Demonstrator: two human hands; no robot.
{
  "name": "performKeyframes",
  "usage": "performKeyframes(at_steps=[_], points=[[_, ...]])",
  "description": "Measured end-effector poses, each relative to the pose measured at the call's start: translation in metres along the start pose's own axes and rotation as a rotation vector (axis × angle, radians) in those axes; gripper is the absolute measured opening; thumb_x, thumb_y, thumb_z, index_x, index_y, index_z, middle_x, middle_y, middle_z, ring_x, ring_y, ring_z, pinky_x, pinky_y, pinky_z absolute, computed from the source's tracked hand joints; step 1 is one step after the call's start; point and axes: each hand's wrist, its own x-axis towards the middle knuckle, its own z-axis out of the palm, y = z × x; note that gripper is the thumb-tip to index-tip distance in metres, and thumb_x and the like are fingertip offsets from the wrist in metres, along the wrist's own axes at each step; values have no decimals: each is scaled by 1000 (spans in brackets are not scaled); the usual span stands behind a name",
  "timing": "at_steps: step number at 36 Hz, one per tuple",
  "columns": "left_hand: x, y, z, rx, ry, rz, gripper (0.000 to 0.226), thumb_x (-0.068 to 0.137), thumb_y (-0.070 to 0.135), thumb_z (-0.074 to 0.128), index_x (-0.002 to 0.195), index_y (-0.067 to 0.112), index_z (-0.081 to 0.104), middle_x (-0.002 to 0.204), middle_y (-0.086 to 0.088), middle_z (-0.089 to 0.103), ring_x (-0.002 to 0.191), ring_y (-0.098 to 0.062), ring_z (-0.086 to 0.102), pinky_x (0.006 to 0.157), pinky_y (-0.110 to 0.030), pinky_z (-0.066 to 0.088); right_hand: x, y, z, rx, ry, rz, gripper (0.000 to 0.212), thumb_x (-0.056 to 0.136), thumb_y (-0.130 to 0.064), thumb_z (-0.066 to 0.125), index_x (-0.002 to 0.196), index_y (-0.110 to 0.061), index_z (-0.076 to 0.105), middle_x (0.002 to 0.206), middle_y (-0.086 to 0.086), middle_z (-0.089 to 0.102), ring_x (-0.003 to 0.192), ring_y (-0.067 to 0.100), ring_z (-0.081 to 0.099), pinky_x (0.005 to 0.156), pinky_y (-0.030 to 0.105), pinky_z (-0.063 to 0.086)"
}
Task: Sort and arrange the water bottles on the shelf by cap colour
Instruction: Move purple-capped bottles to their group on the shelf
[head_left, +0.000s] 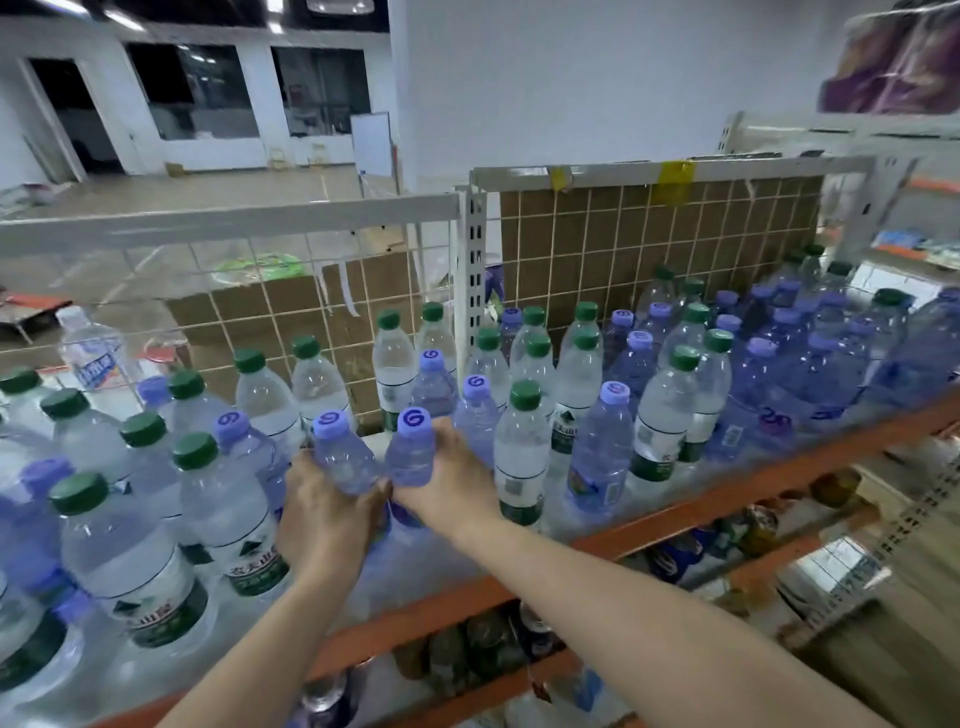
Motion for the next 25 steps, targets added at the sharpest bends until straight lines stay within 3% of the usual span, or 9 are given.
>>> performKeyframes(at_steps=[3, 8, 15, 22, 25], points=[[-14, 8, -6, 33, 18, 53, 81, 70, 47, 79, 130, 10, 39, 126, -15, 54, 106, -38, 59, 76, -44, 46, -16, 10, -18, -18, 12, -22, 59, 76, -49, 70, 119, -17, 44, 116, 4, 54, 102, 32, 59, 74, 35, 42], [-40, 28, -8, 79, 31, 65, 74, 68, 52, 77, 120, 15, 41, 114, -14, 60, 97, -37, 62, 69, -40, 43, -42, 26, -45, -67, 54, -54, 79, 74, -62, 69, 132, -20, 37, 128, 2, 49, 112, 30, 55, 85, 41, 47], [-90, 71, 9, 94, 1, 114, 60, 70, 53, 75, 102, 18, 39, 100, -11, 61, 91, -34, 62, 66, -36, 37, -70, 69, -98, -113, 85, -76, 87, 74, -68, 65, 139, -22, 30, 132, 0, 46, 117, 29, 51, 85, 41, 47], [-148, 128, 55, 27, -37, 158, 65, 68, 49, 76, 110, 14, 42, 108, -14, 59, 94, -36, 61, 71, -40, 44, -102, 141, -173, -183, 88, -6, 77, 77, -58, 66, 135, -20, 32, 128, 2, 46, 114, 29, 52, 85, 38, 44], [-173, 156, 79, 43, -49, 167, 66, 68, 55, 72, 109, 14, 42, 102, -11, 59, 87, -33, 60, 69, -38, 44, -112, 178, -206, -199, 113, 29, 79, 79, -57, 65, 140, -20, 30, 134, 0, 43, 119, 27, 50, 89, 39, 47]])
